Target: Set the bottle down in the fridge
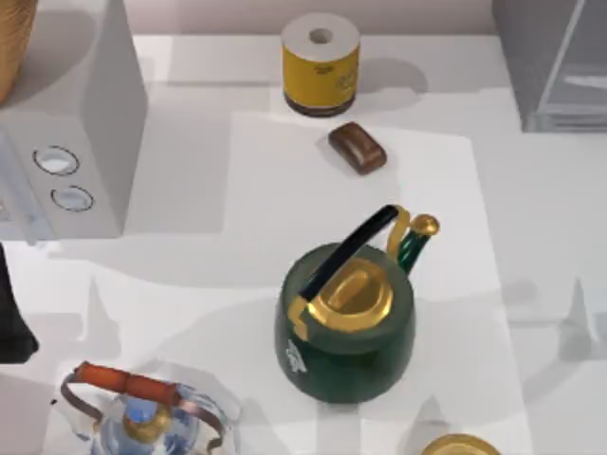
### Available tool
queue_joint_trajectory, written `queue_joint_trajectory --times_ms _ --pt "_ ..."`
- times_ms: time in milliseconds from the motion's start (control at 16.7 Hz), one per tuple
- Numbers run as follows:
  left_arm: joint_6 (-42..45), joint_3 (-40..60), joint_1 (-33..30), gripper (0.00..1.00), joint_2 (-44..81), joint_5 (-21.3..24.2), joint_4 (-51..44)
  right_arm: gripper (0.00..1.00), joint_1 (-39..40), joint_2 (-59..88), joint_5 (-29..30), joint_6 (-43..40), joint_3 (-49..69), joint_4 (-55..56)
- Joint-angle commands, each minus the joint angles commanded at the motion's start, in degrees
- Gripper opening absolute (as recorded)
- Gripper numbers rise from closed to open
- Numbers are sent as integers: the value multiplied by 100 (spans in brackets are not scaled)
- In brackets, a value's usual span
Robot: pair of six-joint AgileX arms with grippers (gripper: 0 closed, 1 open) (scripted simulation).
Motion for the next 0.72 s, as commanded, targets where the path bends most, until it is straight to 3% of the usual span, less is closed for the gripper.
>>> queue_joint_trajectory --times_ms 180,360,540,720 --pt "0 0 0 100 0 0 0 100 -62 59 -34 -57 41 -1" --pt "0 0 0 100 0 0 0 100 -603 521 -406 -540 406 -52" --pt "0 0 0 100 0 0 0 100 -1457 1368 -1215 -1541 1013 -225" --pt "0 0 0 100 0 0 0 100 -2251 2594 -2270 -3054 1643 -514"
